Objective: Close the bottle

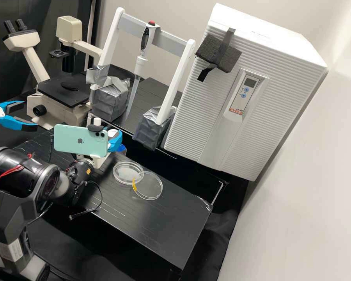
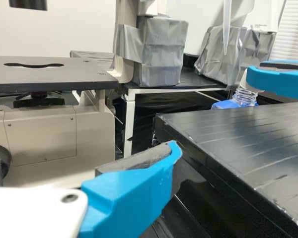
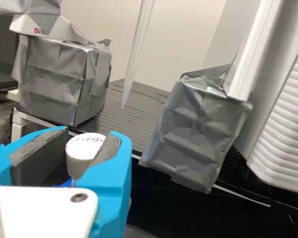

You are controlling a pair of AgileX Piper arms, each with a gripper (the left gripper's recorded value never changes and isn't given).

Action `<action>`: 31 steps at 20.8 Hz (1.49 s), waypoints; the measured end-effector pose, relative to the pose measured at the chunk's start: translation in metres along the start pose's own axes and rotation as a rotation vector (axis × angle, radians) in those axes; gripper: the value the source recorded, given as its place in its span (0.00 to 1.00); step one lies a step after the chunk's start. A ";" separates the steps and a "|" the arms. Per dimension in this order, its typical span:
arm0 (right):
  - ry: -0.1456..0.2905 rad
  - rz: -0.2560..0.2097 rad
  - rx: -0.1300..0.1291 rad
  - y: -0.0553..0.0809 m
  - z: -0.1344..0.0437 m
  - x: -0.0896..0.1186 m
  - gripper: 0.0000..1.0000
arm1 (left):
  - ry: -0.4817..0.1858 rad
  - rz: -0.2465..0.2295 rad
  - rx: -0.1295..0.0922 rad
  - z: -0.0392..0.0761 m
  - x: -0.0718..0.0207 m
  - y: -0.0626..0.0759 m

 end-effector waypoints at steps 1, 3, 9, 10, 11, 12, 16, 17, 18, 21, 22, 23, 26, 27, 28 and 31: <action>0.010 -0.006 0.015 -0.001 -0.001 0.000 0.00 | 0.000 0.000 0.000 0.000 0.0000 0.000; 0.035 -0.026 0.061 -0.003 -0.003 0.000 0.00 | 0.000 0.000 0.000 0.000 0.0000 0.000; 0.046 -0.041 0.103 -0.004 -0.004 -0.001 0.00 | 0.000 0.000 0.000 0.000 0.0000 0.000; 0.046 -0.041 0.103 -0.004 -0.004 -0.001 0.00 | 0.000 0.000 0.000 0.000 0.0000 0.000; 0.046 -0.041 0.103 -0.004 -0.004 -0.001 0.00 | 0.000 0.000 0.000 0.000 0.0000 0.000; 0.046 -0.041 0.103 -0.004 -0.004 -0.001 0.00 | 0.000 0.000 0.000 0.000 0.0000 0.000; 0.031 -0.023 0.096 0.000 0.000 -0.002 0.00 | 0.000 0.000 0.000 0.000 0.0000 0.000; 0.020 -0.024 0.095 0.002 0.002 -0.003 0.00 | 0.000 0.000 0.000 0.000 0.0000 0.000; 0.013 -0.020 0.090 0.004 0.003 -0.003 0.00 | 0.000 0.000 0.000 0.000 0.0000 0.000; 0.000 -0.013 0.070 0.009 0.004 -0.002 0.00 | 0.003 0.005 -0.005 0.001 0.0009 0.000; -0.001 -0.014 0.065 0.009 0.004 -0.002 0.00 | 0.003 0.005 -0.006 0.001 0.0011 0.000; -0.002 -0.016 0.063 0.009 0.004 -0.002 0.00 | 0.005 0.006 -0.007 0.001 0.0011 0.000; -0.002 -0.015 0.043 0.010 0.003 0.000 0.00 | 0.005 0.006 -0.007 0.001 0.0011 0.000; -0.004 -0.018 0.043 0.010 0.003 0.001 0.00 | 0.005 0.006 -0.007 0.001 0.0011 0.000; -0.005 -0.020 0.041 0.009 0.004 0.001 0.00 | 0.005 0.006 -0.007 0.001 0.0011 0.000; -0.008 -0.025 0.042 0.008 0.005 0.004 0.00 | 0.005 0.006 -0.007 0.001 0.0011 0.000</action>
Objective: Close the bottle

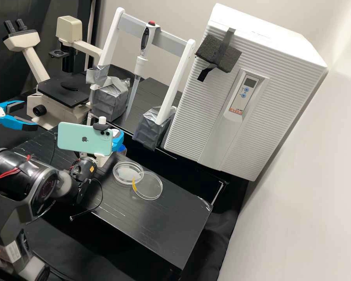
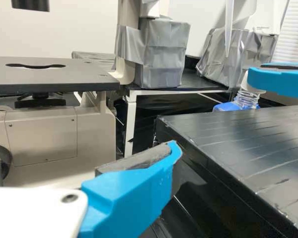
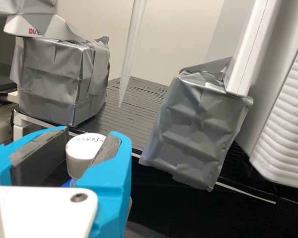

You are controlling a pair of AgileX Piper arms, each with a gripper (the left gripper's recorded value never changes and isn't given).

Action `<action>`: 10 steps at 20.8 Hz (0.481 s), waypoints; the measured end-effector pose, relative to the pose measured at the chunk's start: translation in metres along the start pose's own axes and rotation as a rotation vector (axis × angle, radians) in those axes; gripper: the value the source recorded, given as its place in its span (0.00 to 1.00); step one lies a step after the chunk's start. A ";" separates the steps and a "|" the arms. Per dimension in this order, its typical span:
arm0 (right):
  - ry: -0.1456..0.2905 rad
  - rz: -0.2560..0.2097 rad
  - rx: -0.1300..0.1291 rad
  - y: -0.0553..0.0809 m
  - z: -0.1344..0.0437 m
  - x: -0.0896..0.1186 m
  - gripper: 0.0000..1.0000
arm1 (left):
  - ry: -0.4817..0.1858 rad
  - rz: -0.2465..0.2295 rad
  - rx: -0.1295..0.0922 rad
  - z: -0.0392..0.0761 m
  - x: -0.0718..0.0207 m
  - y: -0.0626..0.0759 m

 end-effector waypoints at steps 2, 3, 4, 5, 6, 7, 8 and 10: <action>0.001 0.001 -0.005 0.000 0.000 0.002 0.00 | 0.002 -0.002 -0.002 0.000 -0.0006 -0.001; 0.001 0.001 -0.009 0.000 0.000 0.002 0.00 | 0.003 -0.004 -0.004 0.000 -0.0011 -0.001; -0.004 -0.005 -0.014 -0.001 0.001 0.003 0.00 | 0.003 -0.007 -0.005 0.000 -0.0016 -0.002; -0.005 -0.007 -0.021 -0.001 0.001 0.003 0.00 | 0.004 -0.009 -0.007 0.000 -0.0021 -0.003; -0.005 -0.007 -0.022 -0.001 0.001 0.003 0.00 | 0.004 -0.010 -0.007 0.000 -0.0024 -0.003; -0.005 -0.008 -0.022 -0.001 0.001 0.003 0.00 | 0.004 -0.010 -0.007 0.000 -0.0024 -0.003; -0.006 -0.009 -0.022 -0.002 0.002 0.003 0.00 | 0.004 -0.010 -0.007 0.000 -0.0024 -0.003; -0.007 -0.010 -0.023 -0.002 0.002 0.003 0.00 | 0.004 -0.010 -0.007 0.000 -0.0024 -0.003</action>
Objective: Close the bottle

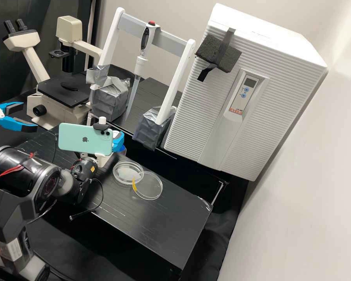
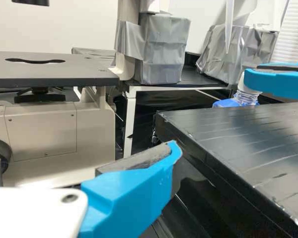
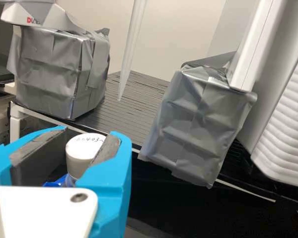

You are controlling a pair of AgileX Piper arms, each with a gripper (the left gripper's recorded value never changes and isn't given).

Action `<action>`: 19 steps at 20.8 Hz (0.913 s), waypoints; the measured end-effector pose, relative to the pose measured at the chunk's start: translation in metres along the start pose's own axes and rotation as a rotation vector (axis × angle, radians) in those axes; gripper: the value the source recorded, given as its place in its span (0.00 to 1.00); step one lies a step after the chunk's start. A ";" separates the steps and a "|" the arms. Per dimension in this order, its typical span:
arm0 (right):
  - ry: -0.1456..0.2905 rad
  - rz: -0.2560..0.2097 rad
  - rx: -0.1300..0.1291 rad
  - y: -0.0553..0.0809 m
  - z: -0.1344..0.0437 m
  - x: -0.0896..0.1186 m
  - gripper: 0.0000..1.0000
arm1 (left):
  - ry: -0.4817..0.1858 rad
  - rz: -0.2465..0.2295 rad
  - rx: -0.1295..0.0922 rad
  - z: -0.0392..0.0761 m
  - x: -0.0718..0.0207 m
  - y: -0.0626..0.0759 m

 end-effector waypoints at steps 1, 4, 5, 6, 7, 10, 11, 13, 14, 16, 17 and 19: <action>0.000 0.000 0.000 0.000 0.000 0.000 0.00 | 0.000 0.000 0.000 0.000 0.0000 0.000; -0.004 -0.004 0.003 -0.001 0.000 -0.001 0.00 | 0.000 0.000 0.000 0.000 0.0000 0.000; -0.005 -0.003 0.006 -0.002 0.000 -0.002 0.00 | 0.000 0.000 0.000 0.000 0.0000 0.000; -0.008 -0.006 0.006 -0.003 0.001 -0.003 0.00 | 0.000 0.000 0.000 0.000 0.0000 0.000; -0.013 -0.010 0.010 -0.004 0.002 -0.004 0.00 | 0.000 0.000 0.000 0.000 0.0000 0.000; -0.011 -0.014 0.014 -0.007 0.001 -0.006 0.00 | 0.000 0.000 0.000 0.000 0.0000 0.000; -0.014 -0.019 0.014 -0.008 0.002 -0.006 0.00 | 0.000 0.000 0.000 0.000 0.0000 0.000; -0.013 -0.019 0.015 -0.010 0.002 -0.006 0.00 | 0.001 -0.002 -0.001 0.000 -0.0004 -0.001; -0.012 -0.016 0.015 -0.010 0.002 -0.006 0.00 | 0.003 -0.004 -0.004 0.000 -0.0013 -0.001; -0.012 -0.017 0.015 -0.010 0.002 -0.006 0.00 | 0.004 -0.007 -0.005 0.000 -0.0024 -0.002; -0.011 -0.015 0.015 -0.009 0.002 -0.006 1.00 | 0.004 -0.005 -0.004 0.001 -0.0030 -0.002; -0.009 -0.013 0.015 -0.009 0.002 -0.006 1.00 | 0.004 -0.002 -0.002 0.001 -0.0036 -0.001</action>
